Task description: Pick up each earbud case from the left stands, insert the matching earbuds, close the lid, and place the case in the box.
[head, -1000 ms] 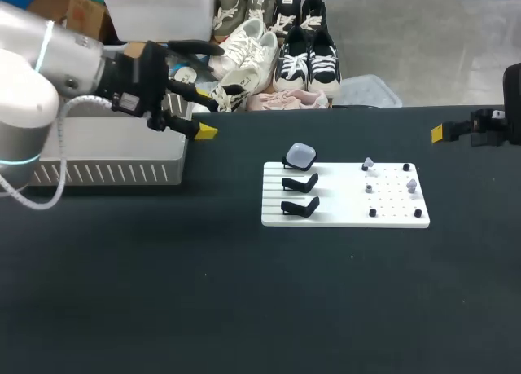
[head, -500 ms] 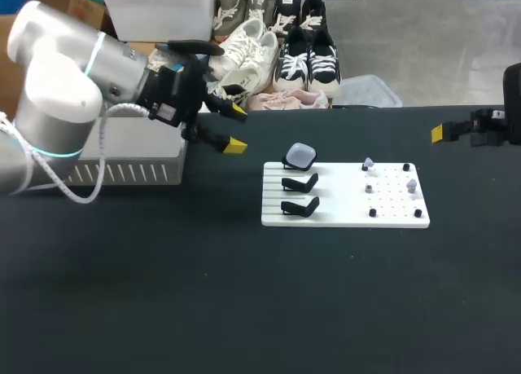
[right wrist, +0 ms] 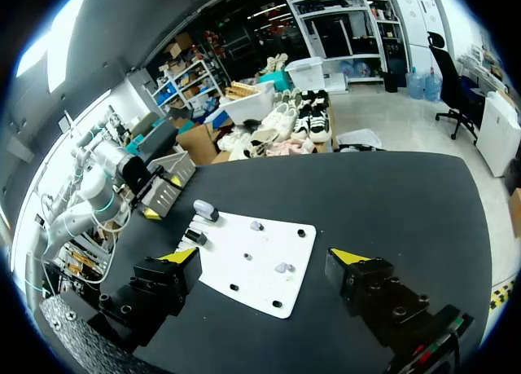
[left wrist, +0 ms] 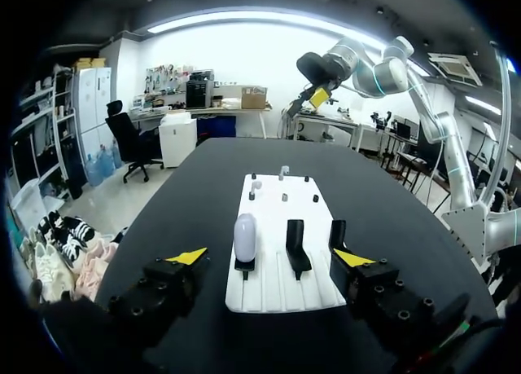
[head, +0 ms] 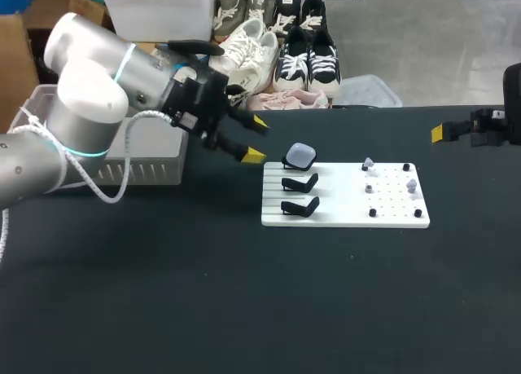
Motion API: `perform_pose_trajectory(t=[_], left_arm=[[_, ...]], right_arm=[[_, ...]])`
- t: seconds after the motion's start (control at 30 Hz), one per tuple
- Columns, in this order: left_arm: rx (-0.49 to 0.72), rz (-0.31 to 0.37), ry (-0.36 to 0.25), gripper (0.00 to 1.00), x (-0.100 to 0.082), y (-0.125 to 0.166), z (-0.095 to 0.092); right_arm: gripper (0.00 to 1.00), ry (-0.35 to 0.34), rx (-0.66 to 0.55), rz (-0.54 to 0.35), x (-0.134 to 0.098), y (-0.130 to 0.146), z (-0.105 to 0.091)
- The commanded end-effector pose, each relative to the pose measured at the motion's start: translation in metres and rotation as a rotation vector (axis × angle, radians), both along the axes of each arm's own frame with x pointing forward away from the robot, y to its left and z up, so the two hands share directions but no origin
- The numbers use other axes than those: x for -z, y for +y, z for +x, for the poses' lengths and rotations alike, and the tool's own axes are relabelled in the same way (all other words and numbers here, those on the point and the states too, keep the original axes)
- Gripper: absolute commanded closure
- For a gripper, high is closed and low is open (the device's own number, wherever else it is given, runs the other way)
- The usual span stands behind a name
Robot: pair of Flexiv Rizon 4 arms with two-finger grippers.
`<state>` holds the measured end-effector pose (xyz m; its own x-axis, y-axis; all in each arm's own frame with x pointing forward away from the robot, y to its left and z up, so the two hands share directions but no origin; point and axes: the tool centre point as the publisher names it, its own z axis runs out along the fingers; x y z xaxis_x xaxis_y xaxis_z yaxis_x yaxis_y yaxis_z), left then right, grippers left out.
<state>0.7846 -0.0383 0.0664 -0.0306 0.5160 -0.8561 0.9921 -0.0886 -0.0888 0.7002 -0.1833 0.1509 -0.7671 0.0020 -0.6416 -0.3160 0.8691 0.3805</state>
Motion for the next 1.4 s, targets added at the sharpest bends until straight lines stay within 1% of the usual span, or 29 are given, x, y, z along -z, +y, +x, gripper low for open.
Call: perform_pose_trajectory(t=[0.03,0.27,0.3,0.43,0.5,0.53,0.6,0.67,0.77,0.8,0.83,0.87,0.93,1.03,1.07,1.13,1.17,1.23,1.27,1.37,1.4], left_arm=[[0.054,-0.006,0.032,0.00,0.009,-0.012,0.009],[0.033,-0.016,0.024,0.00,0.017,-0.024,0.009],[0.031,-0.018,0.023,0.04,0.017,-0.025,0.009],[0.027,-0.021,0.023,0.09,0.021,-0.031,0.008],[0.025,-0.022,0.022,0.18,0.023,-0.034,0.009],[0.024,-0.022,0.022,0.24,0.024,-0.036,0.009],[0.022,-0.023,0.021,0.26,0.025,-0.038,0.010],[0.018,-0.027,0.018,0.37,0.026,-0.040,0.011],[0.014,-0.030,0.015,0.42,0.027,-0.042,0.012],[0.014,-0.031,0.013,0.46,0.028,-0.043,0.013],[0.013,-0.031,0.010,0.47,0.028,-0.043,0.013],[0.013,-0.031,0.009,0.45,0.028,-0.044,0.013],[0.016,-0.034,-0.002,0.47,0.029,-0.045,0.014],[0.017,-0.034,-0.011,0.45,0.032,-0.046,0.013],[0.018,-0.034,-0.014,0.43,0.034,-0.047,0.013],[0.018,-0.031,-0.020,0.35,0.037,-0.047,0.014],[0.017,-0.030,-0.021,0.32,0.038,-0.048,0.015],[0.017,-0.027,-0.029,0.31,0.039,-0.049,0.016],[0.017,-0.025,-0.033,0.33,0.040,-0.049,0.016],[0.020,-0.019,-0.041,0.33,0.042,-0.051,0.018],[0.021,-0.018,-0.042,0.34,0.042,-0.051,0.019]], right_arm=[[0.00,-0.001,-0.004,0.003,0.001,-0.001,0.000],[0.00,-0.001,-0.004,0.003,0.001,-0.001,0.000],[0.00,-0.001,-0.004,0.003,0.001,-0.001,0.000],[0.00,-0.001,-0.004,0.003,0.001,-0.001,0.000],[0.00,-0.001,-0.004,0.003,0.001,-0.001,0.000],[0.00,-0.001,-0.004,0.003,0.001,-0.001,0.000],[0.00,-0.001,-0.004,0.003,0.001,-0.001,0.000],[0.00,-0.001,-0.004,0.003,0.001,-0.001,0.000],[0.00,-0.001,-0.004,0.003,0.001,-0.001,0.000],[0.00,-0.001,-0.004,0.003,0.001,-0.001,0.000],[0.00,-0.001,-0.004,0.003,0.001,-0.001,0.000],[0.00,-0.001,-0.004,0.003,0.001,-0.001,0.000],[0.00,-0.001,-0.004,0.003,0.001,-0.001,0.000],[0.00,-0.001,-0.004,0.003,0.001,-0.001,0.000],[0.00,-0.001,-0.004,0.003,0.001,-0.001,0.000],[0.00,-0.001,-0.004,0.003,0.001,-0.001,0.000],[0.00,-0.001,-0.004,0.003,0.001,-0.001,0.000],[0.00,-0.001,-0.004,0.003,0.001,-0.001,0.000],[0.00,-0.001,-0.004,0.003,0.001,-0.001,0.000],[0.00,-0.001,-0.004,0.003,0.001,-0.001,0.000],[0.00,-0.001,-0.004,0.003,0.001,-0.001,0.000]])
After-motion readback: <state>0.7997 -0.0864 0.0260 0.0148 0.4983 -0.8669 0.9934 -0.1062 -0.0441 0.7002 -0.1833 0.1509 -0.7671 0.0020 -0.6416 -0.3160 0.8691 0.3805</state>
